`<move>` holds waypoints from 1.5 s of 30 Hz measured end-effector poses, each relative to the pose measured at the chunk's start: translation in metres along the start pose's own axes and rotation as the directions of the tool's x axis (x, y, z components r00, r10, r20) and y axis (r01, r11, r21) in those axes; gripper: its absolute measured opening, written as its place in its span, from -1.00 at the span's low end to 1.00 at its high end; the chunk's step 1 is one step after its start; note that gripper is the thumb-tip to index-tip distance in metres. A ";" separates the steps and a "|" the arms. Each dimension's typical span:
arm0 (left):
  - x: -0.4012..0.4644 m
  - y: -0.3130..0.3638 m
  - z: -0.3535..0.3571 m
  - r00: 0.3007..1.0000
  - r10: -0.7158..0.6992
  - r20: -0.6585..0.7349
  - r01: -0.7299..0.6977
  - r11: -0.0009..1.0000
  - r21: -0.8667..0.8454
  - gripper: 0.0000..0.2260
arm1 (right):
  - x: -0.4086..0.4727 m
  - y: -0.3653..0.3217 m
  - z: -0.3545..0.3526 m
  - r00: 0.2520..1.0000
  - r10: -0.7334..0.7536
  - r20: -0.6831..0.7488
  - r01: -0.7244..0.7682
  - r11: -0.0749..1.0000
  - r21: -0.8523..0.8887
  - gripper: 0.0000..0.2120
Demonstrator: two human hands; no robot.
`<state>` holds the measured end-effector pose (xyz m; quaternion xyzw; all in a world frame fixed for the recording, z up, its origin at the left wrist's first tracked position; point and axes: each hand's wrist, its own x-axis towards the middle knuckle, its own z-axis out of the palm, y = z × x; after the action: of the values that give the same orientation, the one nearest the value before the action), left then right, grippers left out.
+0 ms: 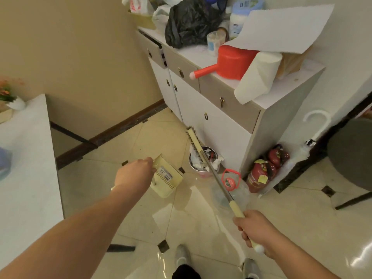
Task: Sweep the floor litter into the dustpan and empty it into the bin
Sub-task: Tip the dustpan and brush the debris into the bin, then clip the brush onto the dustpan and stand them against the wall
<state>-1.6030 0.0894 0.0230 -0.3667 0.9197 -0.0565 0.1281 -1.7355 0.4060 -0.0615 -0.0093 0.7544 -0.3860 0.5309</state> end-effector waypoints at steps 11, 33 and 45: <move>0.054 -0.089 0.080 0.992 0.073 0.104 -0.051 0.977 -0.208 -0.78 | -0.005 -0.068 0.108 0.991 0.057 -0.123 -0.055 0.998 0.019 -0.84; 0.087 -0.156 0.071 0.995 0.091 0.041 -0.079 0.968 -0.238 -0.75 | -0.012 -0.235 0.212 0.995 -0.070 -0.070 0.084 0.972 0.222 -0.91; 0.125 -0.175 0.044 0.991 -0.056 0.120 0.086 0.962 -0.259 -0.72 | 0.058 -0.337 0.228 0.982 0.010 0.187 -0.070 0.945 0.318 -0.85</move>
<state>-1.5626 -0.1240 -0.0089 -0.4159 0.8967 0.0823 0.1271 -1.7099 0.0139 0.0602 0.0580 0.6288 -0.4911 0.6000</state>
